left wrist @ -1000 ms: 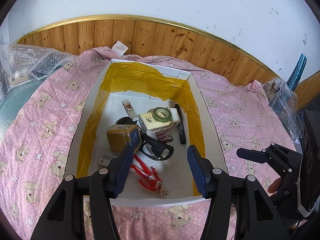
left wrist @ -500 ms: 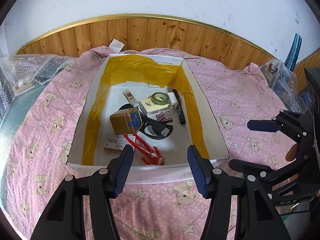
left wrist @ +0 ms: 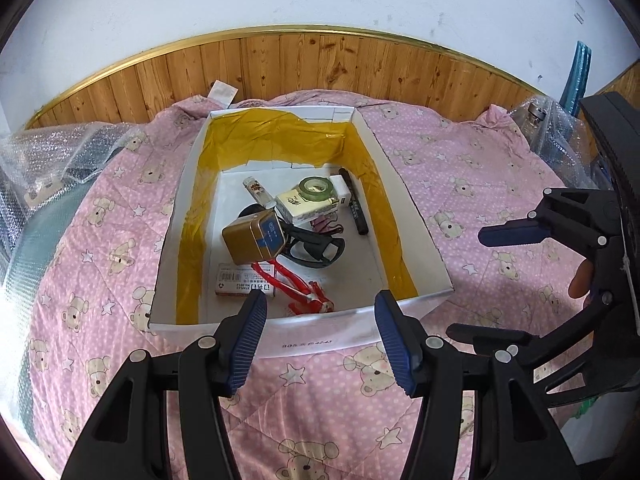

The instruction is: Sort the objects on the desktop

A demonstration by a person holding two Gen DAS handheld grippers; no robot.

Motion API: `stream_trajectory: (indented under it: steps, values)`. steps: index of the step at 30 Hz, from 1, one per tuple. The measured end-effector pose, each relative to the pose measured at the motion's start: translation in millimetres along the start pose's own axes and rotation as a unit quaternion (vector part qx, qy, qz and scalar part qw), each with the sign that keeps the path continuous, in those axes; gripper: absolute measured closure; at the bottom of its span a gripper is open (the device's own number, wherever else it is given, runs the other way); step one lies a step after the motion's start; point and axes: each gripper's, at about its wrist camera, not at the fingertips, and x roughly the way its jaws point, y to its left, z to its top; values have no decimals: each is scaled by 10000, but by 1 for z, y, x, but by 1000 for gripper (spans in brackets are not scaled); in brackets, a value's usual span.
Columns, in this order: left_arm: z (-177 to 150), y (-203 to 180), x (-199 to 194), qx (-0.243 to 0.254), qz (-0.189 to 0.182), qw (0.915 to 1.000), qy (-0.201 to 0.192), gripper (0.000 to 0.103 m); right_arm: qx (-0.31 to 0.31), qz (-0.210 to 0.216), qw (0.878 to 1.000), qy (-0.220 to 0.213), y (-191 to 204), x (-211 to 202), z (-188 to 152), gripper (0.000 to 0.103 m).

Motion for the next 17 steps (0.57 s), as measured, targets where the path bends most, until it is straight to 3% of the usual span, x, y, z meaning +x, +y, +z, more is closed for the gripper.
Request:
stream_trajectory:
  steps: [17]
  values:
    - [4,7,7,-48,-79,9999,56,45,104,101,9998,122,-6,6,14,25]
